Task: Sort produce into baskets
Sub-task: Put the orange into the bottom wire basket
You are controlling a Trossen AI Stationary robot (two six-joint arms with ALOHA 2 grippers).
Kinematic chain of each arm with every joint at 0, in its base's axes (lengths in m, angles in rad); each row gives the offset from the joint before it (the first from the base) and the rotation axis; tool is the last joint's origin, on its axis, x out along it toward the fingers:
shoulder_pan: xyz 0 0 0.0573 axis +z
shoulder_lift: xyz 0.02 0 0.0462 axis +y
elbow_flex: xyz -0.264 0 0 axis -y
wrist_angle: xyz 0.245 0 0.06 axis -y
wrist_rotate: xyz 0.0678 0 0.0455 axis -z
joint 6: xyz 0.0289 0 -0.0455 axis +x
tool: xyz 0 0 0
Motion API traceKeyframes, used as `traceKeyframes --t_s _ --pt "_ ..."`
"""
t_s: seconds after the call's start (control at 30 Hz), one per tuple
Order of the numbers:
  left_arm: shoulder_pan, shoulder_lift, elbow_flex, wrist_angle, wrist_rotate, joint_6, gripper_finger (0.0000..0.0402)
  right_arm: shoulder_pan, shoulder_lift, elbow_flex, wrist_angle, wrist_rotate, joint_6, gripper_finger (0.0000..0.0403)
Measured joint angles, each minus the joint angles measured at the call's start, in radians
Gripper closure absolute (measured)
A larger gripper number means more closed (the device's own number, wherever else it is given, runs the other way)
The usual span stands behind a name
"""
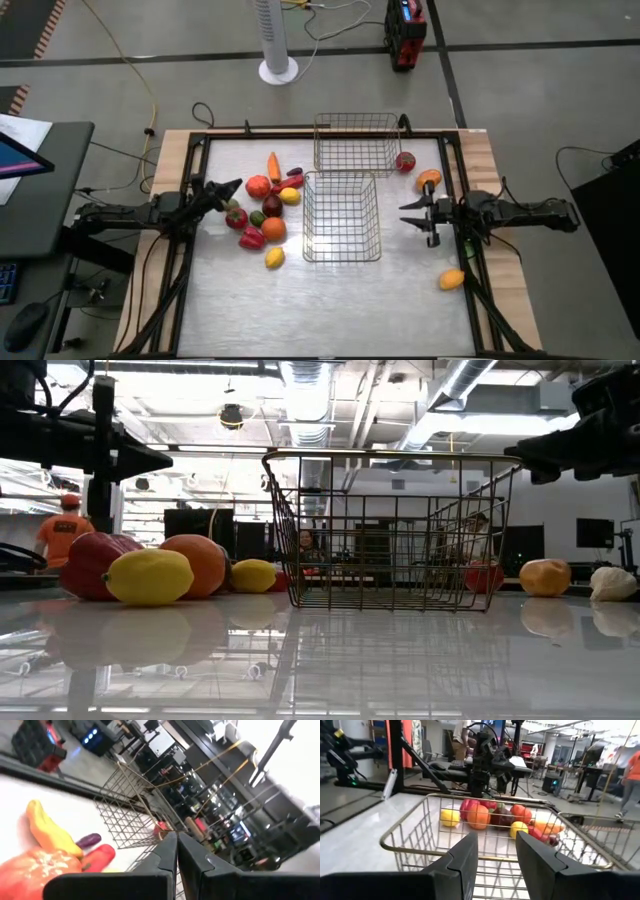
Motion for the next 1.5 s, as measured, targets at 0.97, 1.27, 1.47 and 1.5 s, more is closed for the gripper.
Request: traceKeyframes --t_s 0.97,1.27,1.47,1.5 --pt "0.000 0.354 0.388 0.073 0.005 0.077 0.0401 -0.054 0.001 0.045 0.568 0.307 0.843 0.0241" --pt "0.022 0.590 0.657 -0.465 0.021 -0.010 0.0387 -0.072 0.079 0.080 0.525 0.346 0.953 0.0241" --pt "0.147 0.724 0.761 -0.674 0.178 -0.012 0.0337 -0.065 0.258 0.277 0.229 0.342 0.892 0.0241" --pt "0.175 0.749 0.769 -0.686 0.217 0.002 0.0326 -0.065 0.291 0.315 0.192 0.341 0.868 0.0241"
